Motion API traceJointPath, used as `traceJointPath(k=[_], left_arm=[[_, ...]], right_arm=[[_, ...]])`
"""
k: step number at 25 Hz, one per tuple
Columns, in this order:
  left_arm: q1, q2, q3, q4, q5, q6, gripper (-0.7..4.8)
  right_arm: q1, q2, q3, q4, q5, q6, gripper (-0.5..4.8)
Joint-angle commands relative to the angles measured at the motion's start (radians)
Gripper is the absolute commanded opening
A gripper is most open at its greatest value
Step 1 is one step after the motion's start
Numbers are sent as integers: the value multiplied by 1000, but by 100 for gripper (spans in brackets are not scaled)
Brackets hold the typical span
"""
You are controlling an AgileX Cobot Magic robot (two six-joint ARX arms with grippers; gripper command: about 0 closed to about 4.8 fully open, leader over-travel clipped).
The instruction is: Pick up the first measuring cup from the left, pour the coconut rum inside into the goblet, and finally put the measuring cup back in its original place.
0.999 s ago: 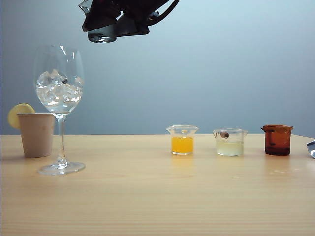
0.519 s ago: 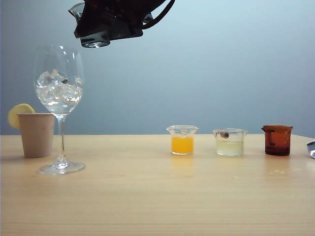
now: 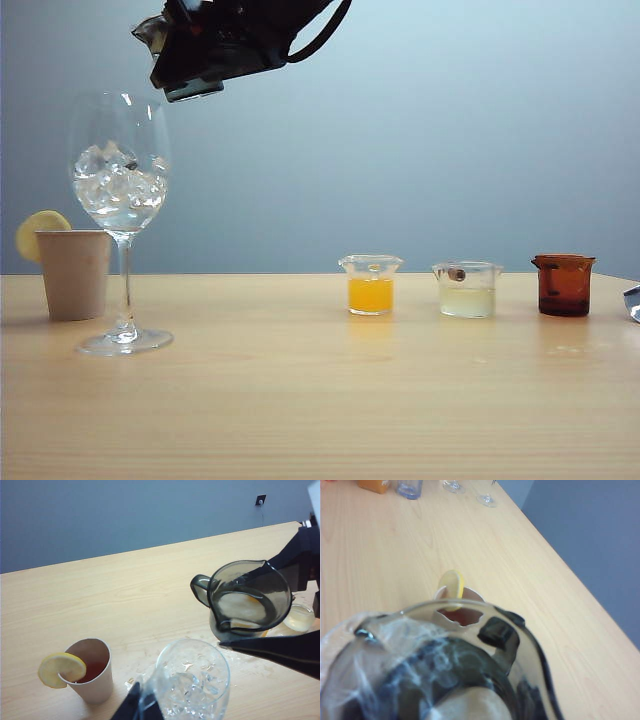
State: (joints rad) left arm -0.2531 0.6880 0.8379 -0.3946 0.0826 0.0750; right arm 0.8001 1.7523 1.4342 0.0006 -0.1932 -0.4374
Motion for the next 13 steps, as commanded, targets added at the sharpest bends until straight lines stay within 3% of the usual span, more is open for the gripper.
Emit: traceJointPath(k=[1, 13], left_arm=[[1, -2, 7, 7, 0, 3, -5], [1, -2, 7, 7, 0, 3, -5]], right_arm=[[7, -7, 13, 29, 34, -43, 202], [6, -7, 15, 34, 65, -138, 211]])
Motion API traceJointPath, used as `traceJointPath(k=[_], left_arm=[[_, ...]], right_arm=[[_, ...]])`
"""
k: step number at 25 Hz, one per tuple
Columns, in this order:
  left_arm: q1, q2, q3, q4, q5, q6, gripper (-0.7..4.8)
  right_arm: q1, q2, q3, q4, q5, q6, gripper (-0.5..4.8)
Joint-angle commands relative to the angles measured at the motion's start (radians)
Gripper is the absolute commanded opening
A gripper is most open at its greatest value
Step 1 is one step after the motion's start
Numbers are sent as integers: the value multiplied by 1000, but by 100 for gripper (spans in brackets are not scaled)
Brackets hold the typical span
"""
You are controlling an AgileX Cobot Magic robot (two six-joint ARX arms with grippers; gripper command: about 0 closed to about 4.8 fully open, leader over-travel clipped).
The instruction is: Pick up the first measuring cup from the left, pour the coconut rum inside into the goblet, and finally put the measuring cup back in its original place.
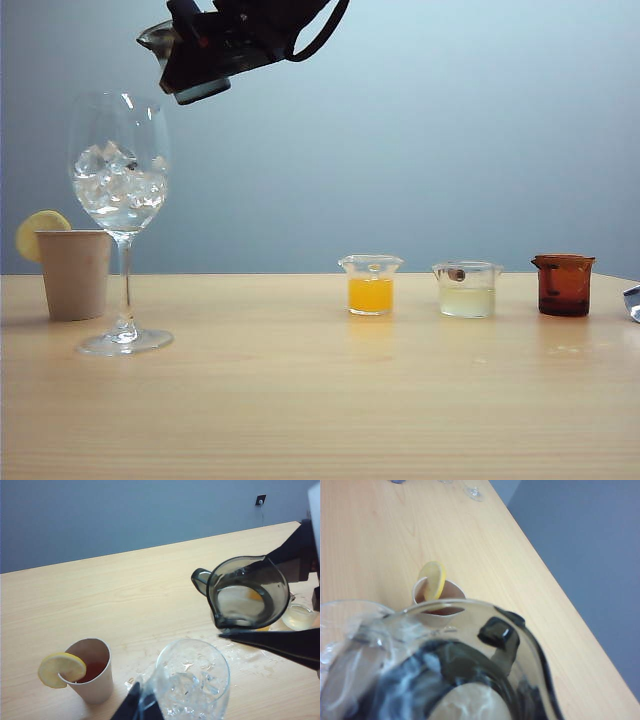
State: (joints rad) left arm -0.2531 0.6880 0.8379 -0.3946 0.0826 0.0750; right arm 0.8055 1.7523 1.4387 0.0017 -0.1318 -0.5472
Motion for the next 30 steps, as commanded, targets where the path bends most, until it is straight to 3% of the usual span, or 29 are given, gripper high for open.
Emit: traceJointPath(k=[1, 7, 12, 24, 30], left_arm=[[1, -2, 7, 7, 0, 3, -5], [1, -2, 7, 7, 0, 3, -5], [1, -2, 7, 7, 0, 3, -5], [1, -2, 7, 7, 0, 3, -5], [1, -2, 7, 7, 0, 3, -5]], right_arm=[[1, -7, 10, 32, 3, -38, 211], [1, -7, 12, 32, 11, -76, 212], [1, -7, 12, 21, 26, -90, 267], [6, -7, 12, 13, 26, -89, 260], [8, 6, 97, -140, 25, -95, 261]])
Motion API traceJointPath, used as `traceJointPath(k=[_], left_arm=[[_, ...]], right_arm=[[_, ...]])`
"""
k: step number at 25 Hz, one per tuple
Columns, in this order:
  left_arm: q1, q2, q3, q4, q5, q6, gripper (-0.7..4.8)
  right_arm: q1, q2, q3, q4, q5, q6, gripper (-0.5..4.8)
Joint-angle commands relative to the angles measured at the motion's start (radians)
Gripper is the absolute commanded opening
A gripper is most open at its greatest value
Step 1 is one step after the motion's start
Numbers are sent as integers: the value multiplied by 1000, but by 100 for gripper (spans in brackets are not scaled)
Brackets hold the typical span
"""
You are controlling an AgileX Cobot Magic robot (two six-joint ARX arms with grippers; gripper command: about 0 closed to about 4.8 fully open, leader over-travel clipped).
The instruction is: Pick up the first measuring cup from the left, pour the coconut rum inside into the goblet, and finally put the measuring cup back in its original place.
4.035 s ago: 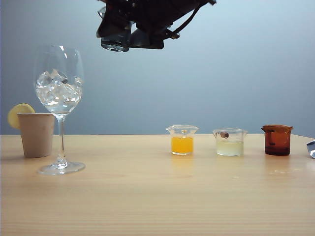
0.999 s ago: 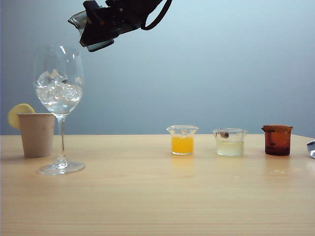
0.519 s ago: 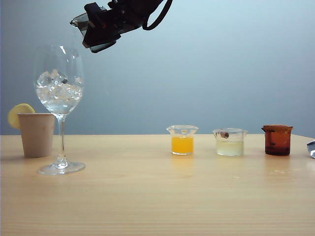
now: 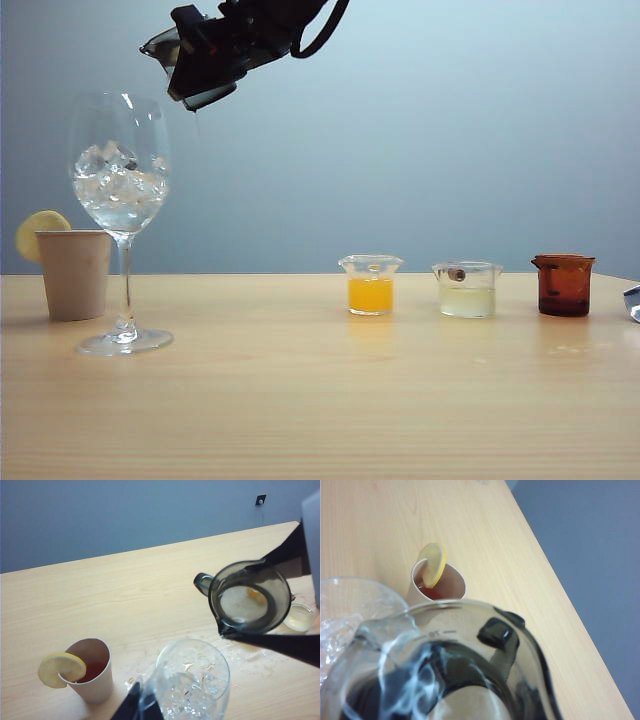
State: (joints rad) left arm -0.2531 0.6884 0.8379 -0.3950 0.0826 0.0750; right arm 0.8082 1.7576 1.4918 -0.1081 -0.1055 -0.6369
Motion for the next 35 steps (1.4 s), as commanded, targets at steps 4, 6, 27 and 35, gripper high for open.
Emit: traceJointPath(k=[4, 6, 27, 35], left_arm=[[1, -2, 7, 8, 0, 3, -5], [1, -2, 7, 8, 0, 3, -5], [1, -2, 7, 8, 0, 3, -5], [1, -2, 7, 8, 0, 3, -5]], right_arm=[[5, 17, 111, -108, -2, -30, 261], [10, 29, 148, -154, -1, -39, 261], [54, 82, 259, -284, 114, -105, 260], [60, 82, 259, -291, 161, -140, 260]])
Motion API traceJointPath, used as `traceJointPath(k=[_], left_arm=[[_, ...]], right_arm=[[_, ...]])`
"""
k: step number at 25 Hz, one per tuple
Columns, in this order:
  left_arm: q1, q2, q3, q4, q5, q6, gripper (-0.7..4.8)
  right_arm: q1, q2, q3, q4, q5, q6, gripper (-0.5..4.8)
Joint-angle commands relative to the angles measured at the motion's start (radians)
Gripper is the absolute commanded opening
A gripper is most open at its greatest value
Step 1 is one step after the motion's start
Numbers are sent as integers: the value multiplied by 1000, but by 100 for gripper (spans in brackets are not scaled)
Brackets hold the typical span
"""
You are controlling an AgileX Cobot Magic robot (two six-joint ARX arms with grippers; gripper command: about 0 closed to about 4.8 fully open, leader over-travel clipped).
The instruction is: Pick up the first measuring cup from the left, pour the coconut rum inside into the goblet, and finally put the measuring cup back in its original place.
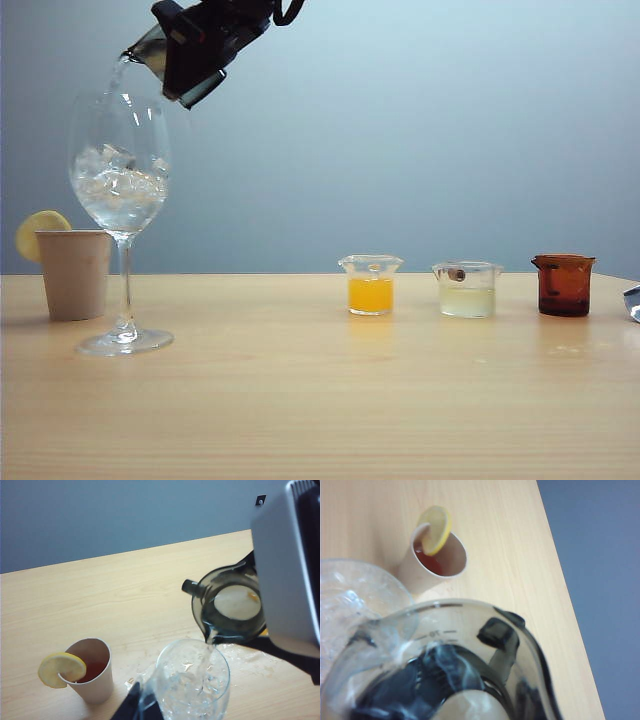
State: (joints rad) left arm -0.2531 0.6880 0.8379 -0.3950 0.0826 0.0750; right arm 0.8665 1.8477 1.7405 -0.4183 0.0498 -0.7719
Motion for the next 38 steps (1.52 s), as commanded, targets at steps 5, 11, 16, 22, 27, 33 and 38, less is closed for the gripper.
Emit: traceJointPath(k=[5, 11, 16, 22, 27, 33, 38], left_arm=[[1, -2, 7, 7, 0, 3, -5], [1, -2, 7, 8, 0, 3, -5], [1, -2, 7, 8, 0, 3, -5], [1, -2, 7, 8, 0, 3, -5], [1, -2, 7, 8, 0, 3, -5], [1, -2, 7, 7, 0, 3, -5], [1, -2, 7, 8, 0, 3, -5]], right_arm=[[1, -8, 11, 3, 32, -19, 260], [2, -8, 11, 0, 53, -23, 260], [14, -8, 11, 2, 75, -66, 260], [22, -8, 11, 13, 110, -88, 260], [29, -8, 11, 14, 117, -122, 260], [34, -8, 11, 23, 135, -163, 260], [35, -8, 11, 27, 161, -192, 258]])
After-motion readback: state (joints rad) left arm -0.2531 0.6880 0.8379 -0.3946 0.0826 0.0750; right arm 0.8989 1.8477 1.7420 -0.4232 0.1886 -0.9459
